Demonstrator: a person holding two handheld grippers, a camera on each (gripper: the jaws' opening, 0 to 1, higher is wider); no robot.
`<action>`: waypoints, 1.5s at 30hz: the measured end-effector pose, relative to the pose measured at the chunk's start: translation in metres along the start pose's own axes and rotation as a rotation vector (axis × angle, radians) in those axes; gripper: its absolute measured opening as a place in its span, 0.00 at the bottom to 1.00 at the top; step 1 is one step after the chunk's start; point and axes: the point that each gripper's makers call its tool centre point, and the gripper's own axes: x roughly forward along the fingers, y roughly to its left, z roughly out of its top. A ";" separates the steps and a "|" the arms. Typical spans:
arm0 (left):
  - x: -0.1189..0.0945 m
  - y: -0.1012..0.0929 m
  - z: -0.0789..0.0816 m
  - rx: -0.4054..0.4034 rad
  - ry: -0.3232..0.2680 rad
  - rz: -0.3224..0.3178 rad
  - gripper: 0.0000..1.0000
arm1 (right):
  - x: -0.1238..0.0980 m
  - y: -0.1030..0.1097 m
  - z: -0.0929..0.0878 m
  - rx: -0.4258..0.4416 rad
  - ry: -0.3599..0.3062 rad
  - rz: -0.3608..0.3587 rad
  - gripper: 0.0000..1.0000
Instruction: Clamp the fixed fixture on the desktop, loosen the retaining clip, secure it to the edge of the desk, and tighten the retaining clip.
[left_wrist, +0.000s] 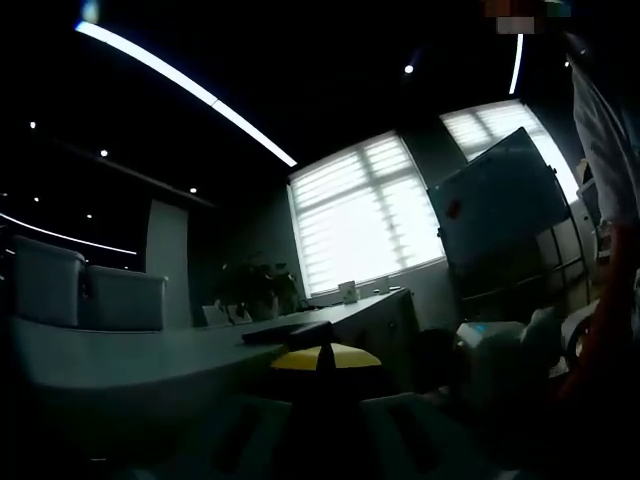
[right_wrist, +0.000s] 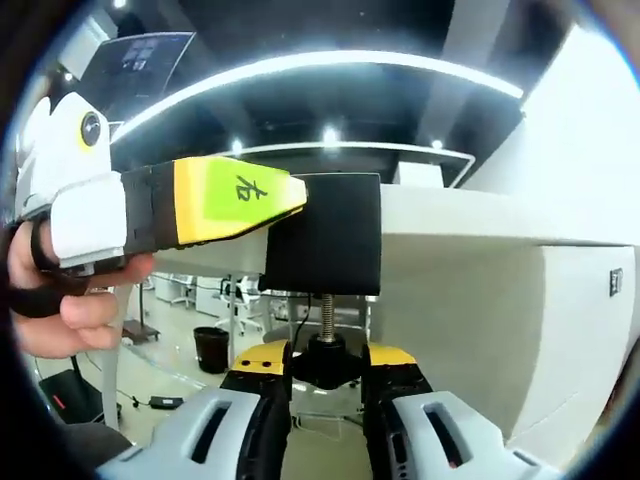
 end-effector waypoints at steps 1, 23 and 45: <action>0.000 0.000 0.000 0.002 0.000 0.001 0.01 | -0.001 0.001 0.000 -0.001 -0.007 0.025 0.26; 0.001 0.002 0.000 -0.039 -0.006 0.016 0.01 | 0.012 0.011 -0.006 0.045 0.001 0.443 0.26; 0.001 0.009 0.000 -0.022 0.000 0.026 0.01 | 0.009 0.002 -0.015 -0.020 0.037 0.163 0.42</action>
